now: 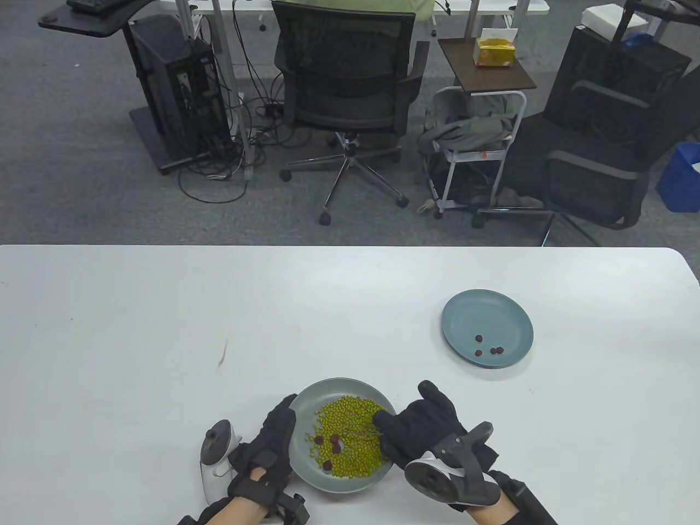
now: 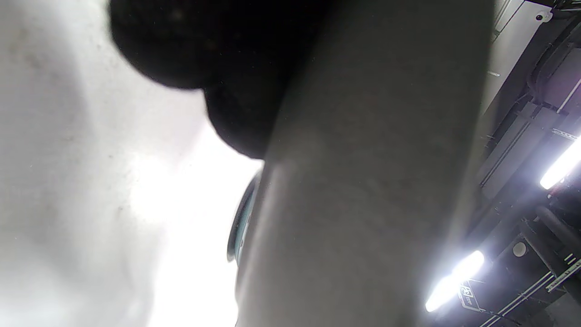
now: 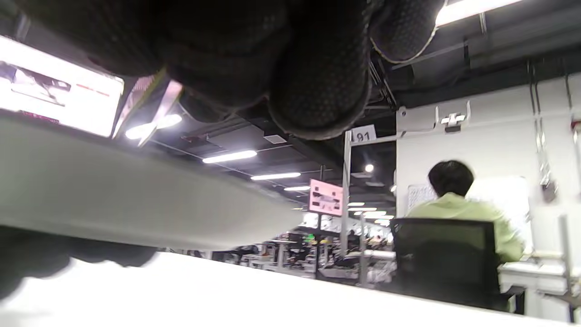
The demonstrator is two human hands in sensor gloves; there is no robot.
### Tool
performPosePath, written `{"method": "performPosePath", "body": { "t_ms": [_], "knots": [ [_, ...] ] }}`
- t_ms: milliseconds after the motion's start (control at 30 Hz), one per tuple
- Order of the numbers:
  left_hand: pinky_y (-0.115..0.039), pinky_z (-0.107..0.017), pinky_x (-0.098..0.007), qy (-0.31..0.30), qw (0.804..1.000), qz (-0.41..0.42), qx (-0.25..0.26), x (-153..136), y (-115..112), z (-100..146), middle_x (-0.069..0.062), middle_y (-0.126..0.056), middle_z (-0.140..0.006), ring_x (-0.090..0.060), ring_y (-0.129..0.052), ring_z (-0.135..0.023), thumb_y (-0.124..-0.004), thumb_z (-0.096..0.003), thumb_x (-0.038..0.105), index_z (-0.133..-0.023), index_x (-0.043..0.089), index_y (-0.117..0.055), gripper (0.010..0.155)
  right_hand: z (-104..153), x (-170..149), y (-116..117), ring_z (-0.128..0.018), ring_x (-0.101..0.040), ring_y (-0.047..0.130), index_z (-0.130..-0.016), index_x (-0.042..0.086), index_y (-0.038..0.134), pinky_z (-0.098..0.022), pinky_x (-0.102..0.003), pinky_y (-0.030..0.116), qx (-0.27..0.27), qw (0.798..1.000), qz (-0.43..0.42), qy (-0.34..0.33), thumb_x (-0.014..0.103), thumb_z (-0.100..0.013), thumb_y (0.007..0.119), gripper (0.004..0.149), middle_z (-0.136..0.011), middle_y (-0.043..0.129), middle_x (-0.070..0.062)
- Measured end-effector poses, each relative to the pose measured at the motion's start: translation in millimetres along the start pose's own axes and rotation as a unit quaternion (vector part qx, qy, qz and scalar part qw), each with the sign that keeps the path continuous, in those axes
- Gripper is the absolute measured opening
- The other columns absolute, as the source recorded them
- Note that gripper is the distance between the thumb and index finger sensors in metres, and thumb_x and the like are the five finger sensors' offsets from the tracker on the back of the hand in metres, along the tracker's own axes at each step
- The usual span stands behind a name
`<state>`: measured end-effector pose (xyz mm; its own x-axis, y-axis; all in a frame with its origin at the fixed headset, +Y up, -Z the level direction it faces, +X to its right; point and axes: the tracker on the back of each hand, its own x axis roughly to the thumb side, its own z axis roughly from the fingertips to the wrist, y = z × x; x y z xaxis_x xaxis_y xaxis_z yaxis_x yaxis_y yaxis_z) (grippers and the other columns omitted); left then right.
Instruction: Pick cranberries with tweezers into plate
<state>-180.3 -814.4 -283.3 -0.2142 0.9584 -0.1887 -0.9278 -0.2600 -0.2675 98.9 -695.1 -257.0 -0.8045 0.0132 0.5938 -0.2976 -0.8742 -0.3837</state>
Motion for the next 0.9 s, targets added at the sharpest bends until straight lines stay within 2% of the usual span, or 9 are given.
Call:
{"method": "performPosePath", "body": {
  "t_ms": [267,900],
  "knots": [
    [-0.092,-0.023,-0.031,-0.003,1.0,0.002,0.001,1,0,0,-0.007,-0.07,-0.094,-0.023,-0.106,-0.041,-0.057,-0.0543,0.053,-0.105,0.022,-0.036,0.062,2,7,4,-0.058,-0.01,0.09,-0.075,0.034,0.085,-0.077,-0.044,0.048,0.016,0.999,0.013,-0.045,0.056,-0.035,0.072,0.048,-0.047,0.09,0.017],
    [-0.091,-0.023,-0.031,-0.002,1.0,-0.002,0.0,0,0,0,-0.007,-0.07,-0.094,-0.023,-0.106,-0.041,-0.057,-0.0542,0.053,-0.105,0.022,-0.037,0.062,2,13,6,-0.057,-0.01,0.091,-0.074,0.032,0.086,-0.076,-0.045,0.049,0.021,0.997,0.047,-0.062,0.053,-0.035,0.073,0.046,-0.047,0.09,0.017]
  ]
}}
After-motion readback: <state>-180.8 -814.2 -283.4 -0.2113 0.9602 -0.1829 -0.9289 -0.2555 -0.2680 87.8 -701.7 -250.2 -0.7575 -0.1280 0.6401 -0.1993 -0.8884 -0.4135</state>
